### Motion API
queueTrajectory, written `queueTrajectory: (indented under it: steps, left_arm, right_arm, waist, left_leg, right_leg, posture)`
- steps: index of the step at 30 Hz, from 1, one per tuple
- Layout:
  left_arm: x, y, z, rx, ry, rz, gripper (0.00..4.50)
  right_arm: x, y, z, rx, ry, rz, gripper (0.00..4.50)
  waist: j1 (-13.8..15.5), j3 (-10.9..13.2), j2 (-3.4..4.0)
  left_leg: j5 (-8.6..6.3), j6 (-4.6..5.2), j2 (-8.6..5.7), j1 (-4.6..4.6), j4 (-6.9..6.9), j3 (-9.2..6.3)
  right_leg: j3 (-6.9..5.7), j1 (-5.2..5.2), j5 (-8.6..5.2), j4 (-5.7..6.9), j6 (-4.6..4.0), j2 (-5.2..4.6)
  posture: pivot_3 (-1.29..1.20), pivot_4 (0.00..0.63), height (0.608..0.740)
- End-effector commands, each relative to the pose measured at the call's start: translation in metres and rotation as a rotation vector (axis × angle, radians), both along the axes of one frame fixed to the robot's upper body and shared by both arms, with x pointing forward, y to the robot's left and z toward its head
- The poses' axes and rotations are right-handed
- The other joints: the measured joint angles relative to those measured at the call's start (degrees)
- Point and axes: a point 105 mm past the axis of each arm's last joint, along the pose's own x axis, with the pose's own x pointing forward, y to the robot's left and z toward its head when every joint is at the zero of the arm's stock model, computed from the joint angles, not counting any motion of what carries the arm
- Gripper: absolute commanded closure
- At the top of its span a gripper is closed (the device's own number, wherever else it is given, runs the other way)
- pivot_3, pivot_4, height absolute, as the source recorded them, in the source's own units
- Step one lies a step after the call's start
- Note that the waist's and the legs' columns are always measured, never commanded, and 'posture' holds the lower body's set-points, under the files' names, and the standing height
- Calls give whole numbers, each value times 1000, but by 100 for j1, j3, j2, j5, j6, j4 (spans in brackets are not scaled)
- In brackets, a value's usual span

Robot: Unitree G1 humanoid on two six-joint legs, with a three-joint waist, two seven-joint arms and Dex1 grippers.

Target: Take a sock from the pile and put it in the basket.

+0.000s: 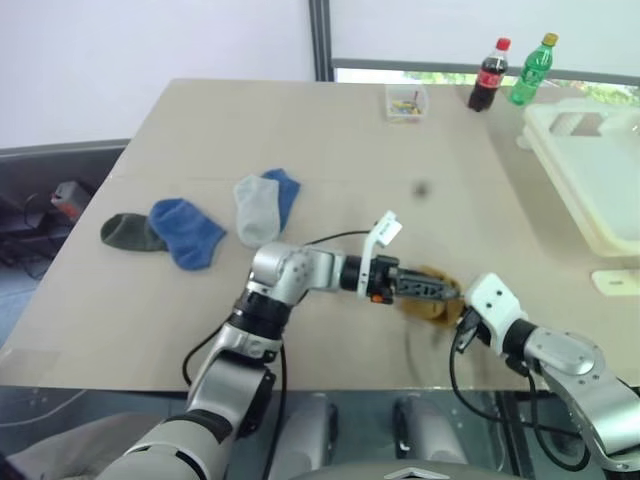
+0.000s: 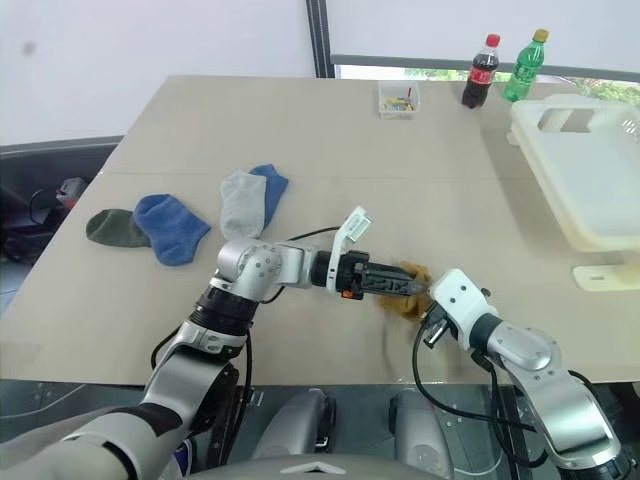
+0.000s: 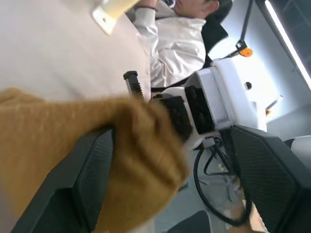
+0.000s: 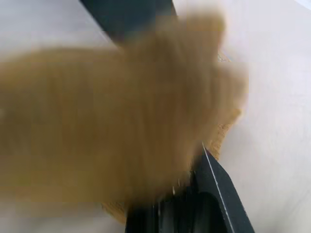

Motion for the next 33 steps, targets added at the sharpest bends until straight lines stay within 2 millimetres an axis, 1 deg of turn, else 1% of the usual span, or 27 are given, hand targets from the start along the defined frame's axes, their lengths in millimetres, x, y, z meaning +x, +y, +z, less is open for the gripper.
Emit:
queueTrajectory:
  steps: [1,2,4,7,11,12,14,15,16,17,18,19,20,21,22,23,25,27,29,31,33]
  left_arm:
    - [6,-17,-20,88,-22,27,474]
    - [9,-19,-28,123,-31,49,474]
    - [14,-23,-38,154,-28,76,474]
    - [16,-30,-44,165,-8,97,474]
    - [17,-39,-53,197,-18,106,474]
    - [17,-39,-53,194,-22,104,474]
    - [19,-36,-46,162,-54,105,474]
    - [21,-34,-42,147,-90,114,474]
    - [23,-32,-37,133,-165,118,474]
    - [22,-29,-28,100,-229,112,474]
    - [21,-26,-15,56,-300,120,474]
    - [20,-21,4,-16,-426,137,474]
    - [18,-17,16,-64,-510,152,474]
    - [17,-11,28,-99,-589,167,474]
    - [15,-7,34,-117,-634,174,474]
    - [16,-3,38,-123,-687,183,474]
    - [13,8,53,-162,-758,169,474]
    - [10,14,65,-187,-849,152,474]
    - [12,17,74,-202,-926,181,474]
    - [13,24,81,-194,-1007,185,474]
    - [12,32,77,-164,-1045,146,474]
  right_arm:
    - [-6,2,21,-19,-65,10,4425]
    - [-9,-2,24,-31,-67,-2,4425]
    - [-16,-9,28,-59,-62,-17,4425]
    - [-30,-20,31,-103,-42,-43,4425]
    - [-48,-35,34,-122,-8,-103,4425]
    - [-51,-37,35,-100,1,-116,4195]
    - [-55,-36,44,-10,0,-138,3872]
    - [-57,-34,48,24,0,-139,3565]
    - [-58,-34,52,50,-4,-141,2991]
    - [-58,-34,57,94,-9,-144,2603]
    - [-57,-34,63,130,-24,-145,1992]
    - [-53,-32,71,175,-45,-142,1730]
    - [-50,-31,77,204,-57,-138,1140]
    - [-43,-30,83,229,-73,-141,691]
    - [-39,-29,86,245,-80,-144,196]
    - [-35,-29,88,258,-78,-149,84]
    - [-17,-31,88,295,-61,-183,84]
    - [-4,-26,88,326,-26,-168,84]
    - [8,-21,86,358,9,-162,84]
    - [19,-16,74,328,73,-155,84]
    - [23,-17,58,279,134,-158,84]
  waist:
    - [18,-1,1]
    - [25,0,-1]
    - [79,0,0]
    - [143,-6,6]
    - [144,-12,2]
    - [146,-13,2]
    - [133,-15,0]
    - [124,-17,2]
    - [121,-18,4]
    - [99,-17,5]
    - [90,-17,6]
    - [61,-15,10]
    - [13,-13,12]
    - [5,-12,16]
    - [11,-11,18]
    - [42,-13,23]
    - [93,-13,24]
    - [106,-12,24]
    - [125,-12,24]
    - [122,-12,25]
    - [118,-11,25]
  left_leg:
    - [0,0,-1,0,1,0]
    - [0,0,-2,0,1,0]
    - [0,0,-2,-7,0,-6]
    - [0,1,-3,-8,1,-5]
    - [0,2,-6,-1,9,-18]
    - [0,2,-6,2,10,-18]
    - [0,2,-4,6,12,-18]
    - [0,2,-4,7,12,-21]
    - [0,2,0,8,13,-25]
    - [0,1,0,9,13,-24]
    - [0,1,3,10,12,-22]
    - [-1,1,6,10,12,-20]
    - [-1,1,10,10,9,-17]
    - [-1,1,16,5,7,-12]
    - [-1,1,16,4,6,-12]
    - [0,0,16,0,4,-12]
    - [0,0,12,-5,3,-13]
    - [0,1,7,-9,1,-9]
    - [-1,1,3,-15,0,-7]
    - [-1,2,1,-22,-2,-15]
    - [-1,2,-3,-25,-5,-14]
  right_leg:
    - [1,0,0,0,0,0]
    - [0,0,0,0,0,0]
    - [-5,0,0,-4,0,-2]
    - [-7,2,0,-9,1,-4]
    - [-21,21,-7,-15,12,-9]
    - [-21,24,-12,-15,21,-9]
    - [-22,29,-13,-16,23,-9]
    - [-25,33,-14,-16,24,-9]
    - [-26,33,-14,-16,23,-8]
    - [-26,33,-13,-15,23,-8]
    - [-23,33,-11,-15,19,-9]
    - [-22,32,-3,-15,5,-8]
    - [-19,28,-2,-15,4,-7]
    - [-13,19,-1,-13,2,-8]
    - [-12,15,-1,-11,0,-9]
    - [-12,9,-1,-10,-1,-10]
    - [-15,8,-2,-13,-3,-9]
    - [-13,6,-4,-17,-6,-10]
    - [-12,1,-13,-19,-22,-12]
    - [-18,-1,-4,-20,-6,-12]
    - [-18,-5,-1,-20,-2,-12]
  posture:
    - [0,150,740]
    - [0,150,740]
    - [0,150,740]
    - [0,150,740]
    - [0,150,740]
    - [0,150,740]
    - [0,150,740]
    - [0,150,740]
    - [0,150,740]
    - [0,150,740]
    - [0,150,740]
    - [0,150,740]
    - [0,150,740]
    - [0,150,740]
    - [0,150,740]
    - [0,150,740]
    - [0,150,740]
    - [0,150,740]
    - [0,150,740]
    - [0,150,740]
    - [0,150,740]
